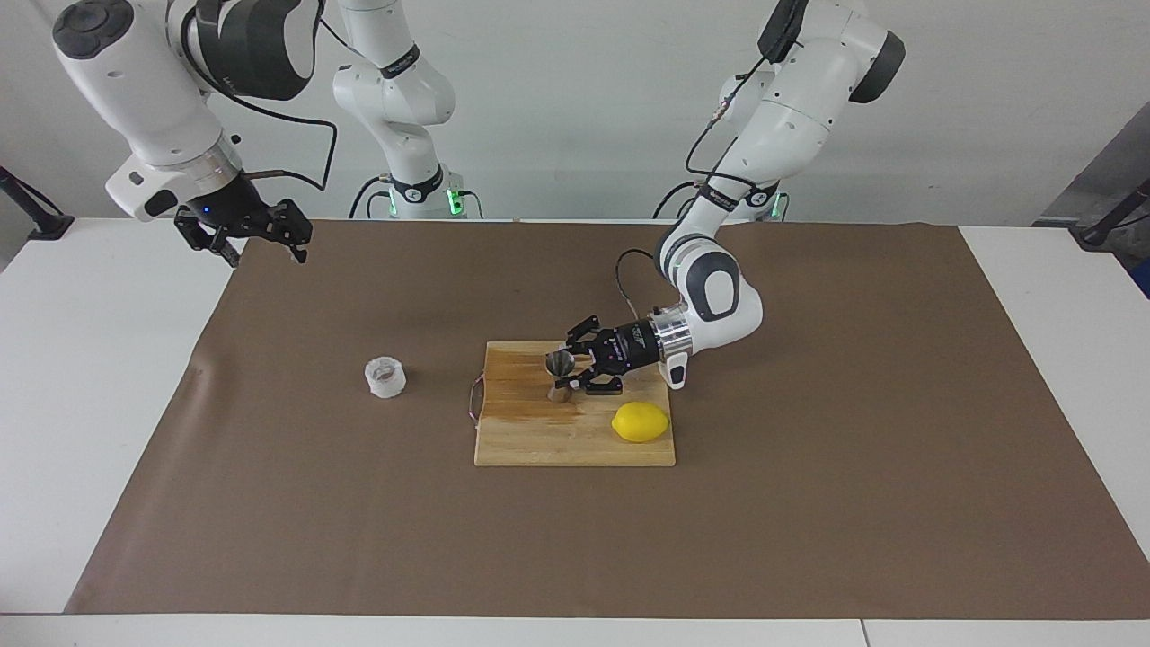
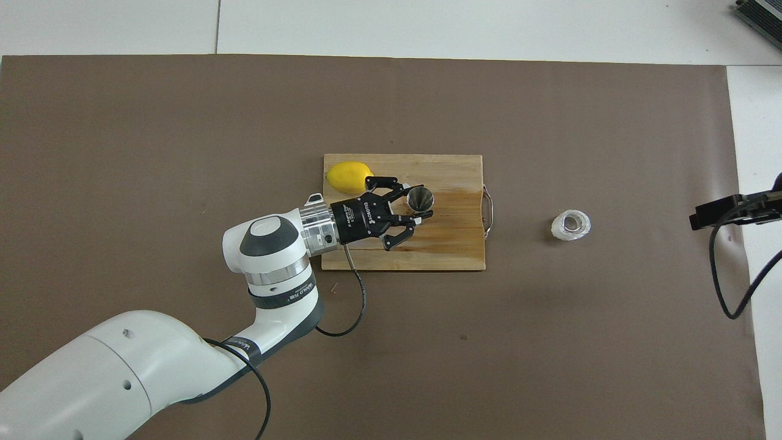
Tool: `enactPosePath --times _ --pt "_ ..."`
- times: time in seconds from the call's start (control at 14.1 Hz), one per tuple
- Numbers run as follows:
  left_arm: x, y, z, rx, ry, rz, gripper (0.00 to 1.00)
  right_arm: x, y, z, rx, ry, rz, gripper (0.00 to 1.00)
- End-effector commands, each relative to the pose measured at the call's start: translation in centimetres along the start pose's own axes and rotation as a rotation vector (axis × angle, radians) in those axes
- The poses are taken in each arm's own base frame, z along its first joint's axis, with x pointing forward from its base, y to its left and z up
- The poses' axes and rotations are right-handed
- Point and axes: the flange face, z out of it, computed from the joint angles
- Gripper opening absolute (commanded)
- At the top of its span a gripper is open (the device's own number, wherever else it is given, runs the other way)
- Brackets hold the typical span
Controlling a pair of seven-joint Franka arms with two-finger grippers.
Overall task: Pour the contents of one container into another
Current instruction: 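Lower the steel cup onto the board and open the left gripper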
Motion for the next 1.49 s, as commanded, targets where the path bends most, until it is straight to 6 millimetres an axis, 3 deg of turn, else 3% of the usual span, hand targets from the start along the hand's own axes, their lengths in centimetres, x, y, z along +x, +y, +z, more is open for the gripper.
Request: enactPosePath --times 0.0,0.28,0.78,1.2,1.42 --pt "-0.5 -0.3 -0.7 -0.03 0.013 0.012 0.7 -0.2 0.0 -0.2 -0.008 0.0 -0.011 1.0" --pt "-0.8 -0.1 -0.7 -0.032 0.01 0.017 1.0 -0.2 0.1 -0.2 -0.008 0.0 -0.009 1.0" --pt "-1.8 0.1 -0.6 0.0 0.009 0.059 1.0 -0.2 0.0 -0.2 -0.008 0.0 -0.011 1.0" --pt "-4.8 0.9 -1.4 0.028 0.003 0.118 1.0 -0.2 0.1 -0.2 -0.008 0.0 -0.009 1.0" --pt "-7.2 3.1 -2.9 0.061 0.027 0.149 1.0 -0.2 0.1 -0.2 -0.008 0.0 -0.009 1.0"
